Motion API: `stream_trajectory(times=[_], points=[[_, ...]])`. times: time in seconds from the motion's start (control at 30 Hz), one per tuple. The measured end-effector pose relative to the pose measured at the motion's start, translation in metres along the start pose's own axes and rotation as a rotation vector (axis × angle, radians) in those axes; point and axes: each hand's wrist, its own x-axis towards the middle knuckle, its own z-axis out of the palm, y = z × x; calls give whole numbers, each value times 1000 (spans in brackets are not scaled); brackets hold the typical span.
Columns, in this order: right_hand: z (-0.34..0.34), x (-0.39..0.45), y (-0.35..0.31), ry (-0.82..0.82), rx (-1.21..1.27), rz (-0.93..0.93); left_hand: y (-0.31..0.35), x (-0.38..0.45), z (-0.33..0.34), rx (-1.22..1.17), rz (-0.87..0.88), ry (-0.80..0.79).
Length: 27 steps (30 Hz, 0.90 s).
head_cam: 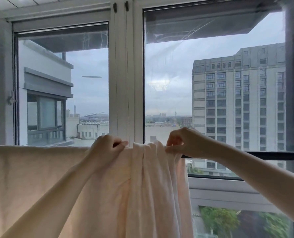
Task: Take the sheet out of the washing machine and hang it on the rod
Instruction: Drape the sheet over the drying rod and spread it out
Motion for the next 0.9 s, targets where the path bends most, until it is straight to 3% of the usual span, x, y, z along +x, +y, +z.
stream_trajectory(times=[0.23, 0.4, 0.47, 0.67, 0.9], points=[[10, -6, -5, 123, -58, -4, -3, 4, 2, 26, 33, 86], [0, -12, 11, 174, -71, 100, -9, 8, -15, -87, -76, 320], [-5, -16, 19, 186, -69, 130, -19, 7, -31, -125, -132, 283], [-2, -14, 15, 132, -58, 121, -13, -9, -19, -262, -68, -105], [12, -10, 3, 29, -107, 156, -17, -8, -11, -171, -37, -2]])
